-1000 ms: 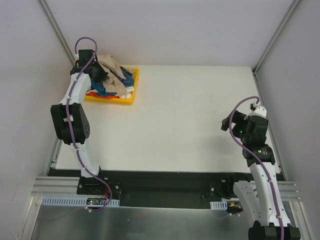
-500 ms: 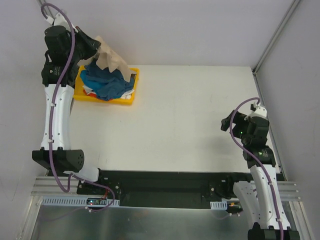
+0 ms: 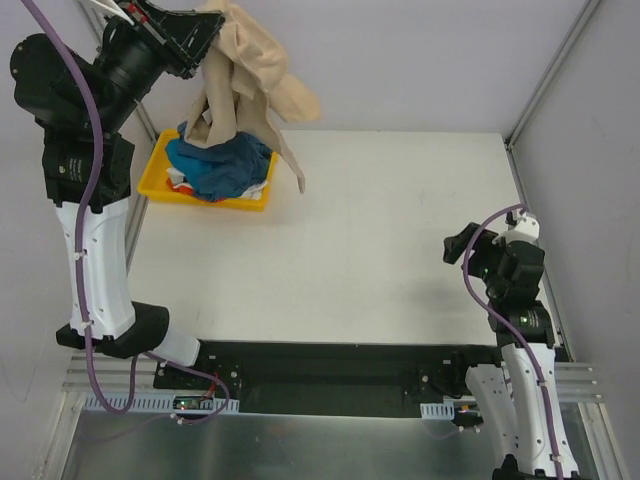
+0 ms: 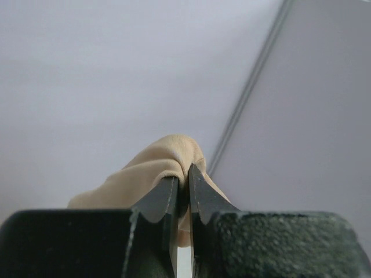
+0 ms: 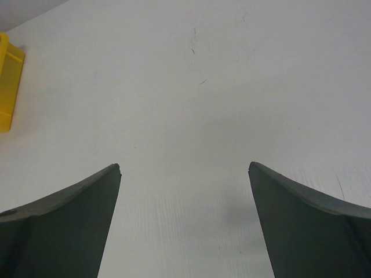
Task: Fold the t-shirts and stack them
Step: Move the tshirt to the center of the board
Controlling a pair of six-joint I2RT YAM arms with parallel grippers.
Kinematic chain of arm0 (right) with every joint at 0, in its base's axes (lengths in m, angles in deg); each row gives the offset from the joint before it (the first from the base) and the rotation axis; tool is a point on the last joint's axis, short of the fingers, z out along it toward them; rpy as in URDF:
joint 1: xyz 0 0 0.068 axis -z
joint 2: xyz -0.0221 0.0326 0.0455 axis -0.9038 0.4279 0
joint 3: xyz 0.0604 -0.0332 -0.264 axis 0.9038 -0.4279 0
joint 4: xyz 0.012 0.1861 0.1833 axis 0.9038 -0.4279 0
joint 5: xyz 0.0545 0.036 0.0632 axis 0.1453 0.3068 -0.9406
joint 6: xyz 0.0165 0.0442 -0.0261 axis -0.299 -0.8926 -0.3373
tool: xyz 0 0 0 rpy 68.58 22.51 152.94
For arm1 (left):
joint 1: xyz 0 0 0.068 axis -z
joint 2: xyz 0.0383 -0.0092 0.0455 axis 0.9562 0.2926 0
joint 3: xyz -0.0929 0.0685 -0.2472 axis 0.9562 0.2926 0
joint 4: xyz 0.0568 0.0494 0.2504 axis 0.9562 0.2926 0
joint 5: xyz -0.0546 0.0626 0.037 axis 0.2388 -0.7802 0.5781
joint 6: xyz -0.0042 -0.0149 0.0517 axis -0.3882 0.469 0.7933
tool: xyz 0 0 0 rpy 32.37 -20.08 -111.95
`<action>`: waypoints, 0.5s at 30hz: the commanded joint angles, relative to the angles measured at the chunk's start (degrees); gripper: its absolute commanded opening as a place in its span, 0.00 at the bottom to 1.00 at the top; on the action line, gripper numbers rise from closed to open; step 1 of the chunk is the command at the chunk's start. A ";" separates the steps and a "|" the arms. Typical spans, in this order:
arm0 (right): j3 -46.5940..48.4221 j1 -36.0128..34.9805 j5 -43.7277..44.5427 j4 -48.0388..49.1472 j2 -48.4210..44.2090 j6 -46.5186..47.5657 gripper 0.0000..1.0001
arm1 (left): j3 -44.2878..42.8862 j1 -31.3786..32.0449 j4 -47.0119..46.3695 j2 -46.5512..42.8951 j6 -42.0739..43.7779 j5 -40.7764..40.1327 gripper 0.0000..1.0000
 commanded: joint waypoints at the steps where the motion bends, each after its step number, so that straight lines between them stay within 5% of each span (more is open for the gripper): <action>1: 0.86 0.05 -0.72 0.78 -1.58 0.34 0.97 | -1.24 4.01 -9.23 0.70 -3.53 13.31 0.00; 10: 1.65 0.14 1.64 -0.89 -3.87 -0.53 0.97 | 1.65 21.66 -10.21 2.64 0.41 17.91 0.00; 15: 1.57 0.14 7.71 -2.56 -5.62 -1.33 0.97 | 6.91 24.41 -10.21 2.91 1.38 17.64 0.00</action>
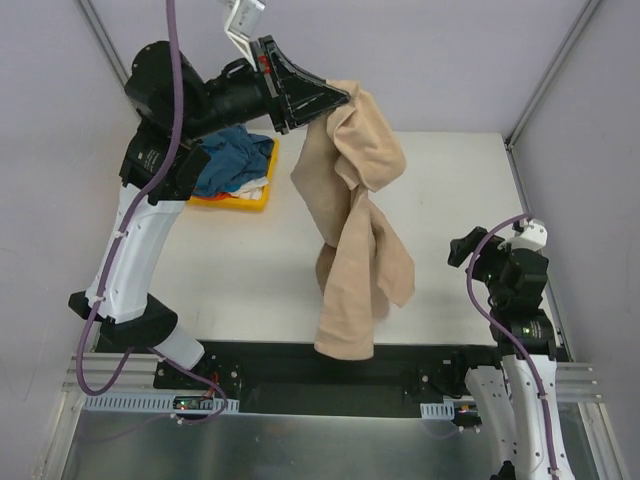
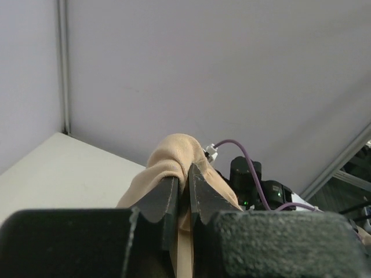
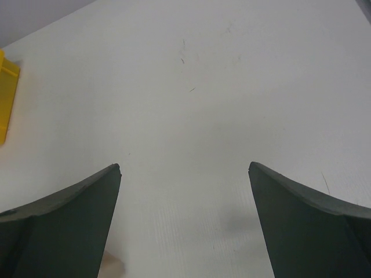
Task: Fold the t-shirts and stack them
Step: Move the tshirt to the center of the board
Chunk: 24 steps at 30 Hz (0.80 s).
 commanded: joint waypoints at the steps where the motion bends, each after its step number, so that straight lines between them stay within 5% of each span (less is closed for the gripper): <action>1: 1.45 0.05 5.13 -0.84 -1.67 -1.17 0.97 | 4.19 1.02 -5.90 -1.29 2.65 0.40 0.00; 5: 1.45 0.14 5.57 -1.54 -1.15 -1.35 0.97 | 19.11 0.49 -5.90 -6.90 6.25 -9.60 0.00; 11: 1.89 0.05 3.65 -1.80 2.10 -1.53 0.97 | 55.11 -2.84 -6.25 -19.56 7.41 -26.84 0.00; 17: 2.94 0.14 -6.43 -0.58 10.53 -0.74 0.97 | 77.55 -13.56 -6.17 -26.69 0.55 -21.41 0.00; 21: 6.01 -0.29 -11.12 -0.83 21.14 -1.09 0.97 | 86.81 -14.63 -6.17 -28.19 -0.68 -21.67 0.00; 24: 9.44 -7.48 -7.10 -3.12 28.37 -0.30 0.97 | 90.42 -14.89 -6.08 -27.49 -1.39 -22.63 0.00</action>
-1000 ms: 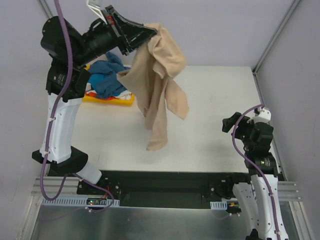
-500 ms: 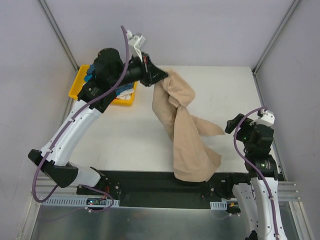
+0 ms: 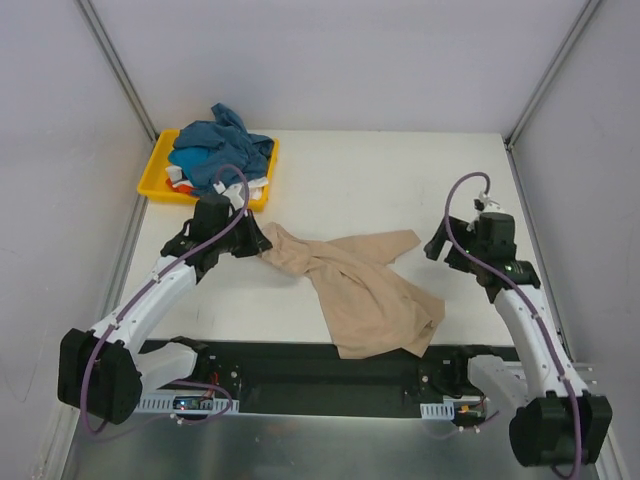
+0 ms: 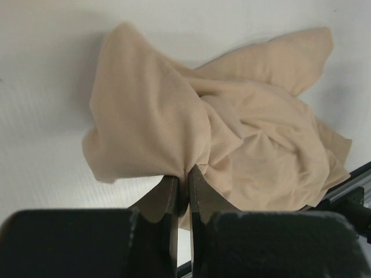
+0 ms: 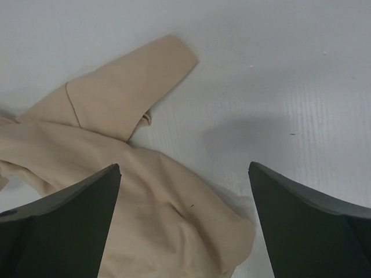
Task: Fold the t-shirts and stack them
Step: Move the tshirt to the center of the board, then flatten out the tshirt
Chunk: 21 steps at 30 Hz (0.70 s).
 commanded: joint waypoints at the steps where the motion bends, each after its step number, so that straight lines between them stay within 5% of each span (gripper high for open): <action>1: 7.11 -10.96 0.80 -1.96 8.71 0.51 0.97 | 4.20 -0.35 -2.54 -0.23 -2.72 -0.30 0.00; 5: 9.84 -20.22 11.35 -11.25 14.26 -4.73 0.97 | 4.47 -1.50 -2.62 2.67 -3.78 -0.56 0.00; 12: 4.23 -31.30 12.35 -25.87 7.50 -18.99 0.97 | 2.19 -2.46 -2.62 7.50 -3.52 -3.37 0.00; 16: -2.19 -33.85 -0.30 -19.31 5.12 -24.70 0.97 | 1.31 -2.82 -3.33 9.79 -4.22 -3.55 0.00; 21: -2.56 -33.77 1.25 -15.07 14.24 -23.84 0.97 | 1.22 -2.82 -4.03 11.02 -5.10 -3.55 0.00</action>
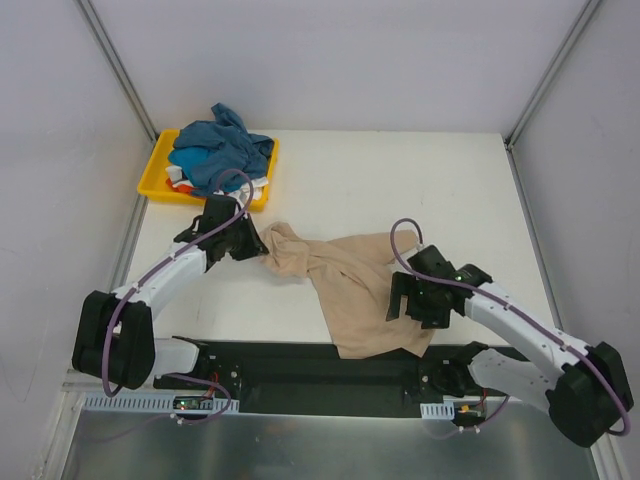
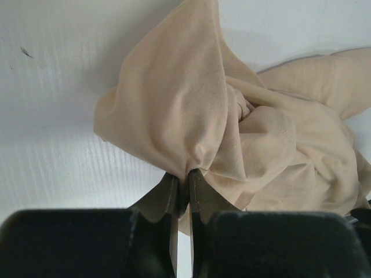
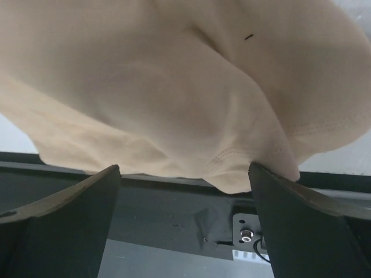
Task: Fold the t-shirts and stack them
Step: Flatten out the tshirt
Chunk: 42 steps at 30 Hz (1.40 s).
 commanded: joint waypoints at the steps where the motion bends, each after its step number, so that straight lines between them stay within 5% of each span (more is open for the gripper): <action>1: 2.67 0.13 0.35 4.84 8.59 -1.28 0.97 | -1.95 -0.52 -1.80 0.88 -1.49 -1.27 0.00; 9: 19.09 13.55 6.96 15.04 35.22 4.35 0.97 | -0.54 -0.87 -1.89 0.36 -2.46 -1.45 0.00; 13: 39.87 16.83 10.03 16.37 50.23 9.18 0.97 | -1.42 -0.87 -2.33 0.53 -2.63 0.73 0.00; 17: 50.39 17.36 12.32 12.86 53.09 13.84 0.98 | -1.43 -0.87 -2.51 0.36 -2.64 2.06 0.00; 28: 24.05 15.25 10.49 9.16 29.89 13.15 0.97 | 2.79 -0.87 -3.12 -3.33 -2.81 4.96 0.00; 36: 30.53 15.60 16.62 12.76 38.30 14.20 0.99 | 2.53 -0.87 -3.12 -2.28 -3.25 6.02 0.00; 42: 38.19 16.13 13.12 12.77 50.88 11.92 0.82 | 2.36 -0.87 -3.21 -1.40 -4.04 5.58 0.00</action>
